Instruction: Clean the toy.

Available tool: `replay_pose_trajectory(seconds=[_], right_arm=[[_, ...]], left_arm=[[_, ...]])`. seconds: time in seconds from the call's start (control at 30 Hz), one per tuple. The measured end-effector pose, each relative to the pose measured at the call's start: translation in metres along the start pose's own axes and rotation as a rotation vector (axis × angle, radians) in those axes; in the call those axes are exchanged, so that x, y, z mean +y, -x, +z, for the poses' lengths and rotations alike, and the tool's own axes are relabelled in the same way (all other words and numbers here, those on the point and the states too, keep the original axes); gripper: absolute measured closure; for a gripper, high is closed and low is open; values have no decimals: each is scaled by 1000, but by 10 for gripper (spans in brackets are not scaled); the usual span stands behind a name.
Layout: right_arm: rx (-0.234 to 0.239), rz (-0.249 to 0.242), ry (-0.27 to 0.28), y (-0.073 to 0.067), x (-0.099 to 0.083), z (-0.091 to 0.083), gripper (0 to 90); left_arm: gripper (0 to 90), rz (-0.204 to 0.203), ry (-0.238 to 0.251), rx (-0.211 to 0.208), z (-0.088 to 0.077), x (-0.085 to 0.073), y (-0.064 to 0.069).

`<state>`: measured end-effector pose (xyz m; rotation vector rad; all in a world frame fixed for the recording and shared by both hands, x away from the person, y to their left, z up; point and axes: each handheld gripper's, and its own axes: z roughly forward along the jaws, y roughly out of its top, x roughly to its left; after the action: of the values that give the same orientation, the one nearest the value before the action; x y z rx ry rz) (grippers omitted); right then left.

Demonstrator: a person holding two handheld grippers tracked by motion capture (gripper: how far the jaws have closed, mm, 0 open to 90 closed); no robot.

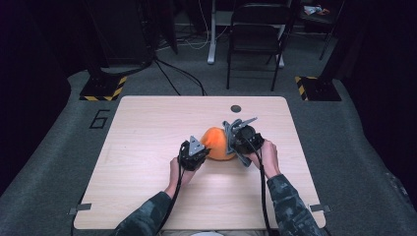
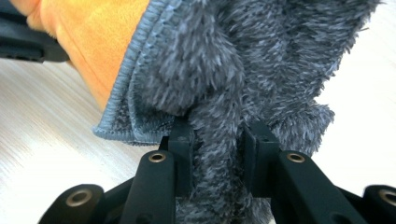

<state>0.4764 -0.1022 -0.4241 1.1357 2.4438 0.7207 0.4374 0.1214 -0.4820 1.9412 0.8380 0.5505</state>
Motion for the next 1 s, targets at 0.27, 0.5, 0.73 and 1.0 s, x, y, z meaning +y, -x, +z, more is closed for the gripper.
replay_pose_trajectory(seconds=[0.27, 0.5, 0.73, 1.0], right_arm=[[48, 14, 69, -8, 11, -26, 686], [40, -44, 114, -34, 17, -27, 687], [9, -43, 72, -30, 12, -12, 688], [15, 8, -8, -9, 0, 4, 688]], left_arm=[[845, -56, 17, -42, -12, 10, 4], [842, -45, 1, -58, -11, 10, 9], [841, -25, -15, -45, -6, 6, 6], [837, -34, -20, -46, -4, 4, 2]])
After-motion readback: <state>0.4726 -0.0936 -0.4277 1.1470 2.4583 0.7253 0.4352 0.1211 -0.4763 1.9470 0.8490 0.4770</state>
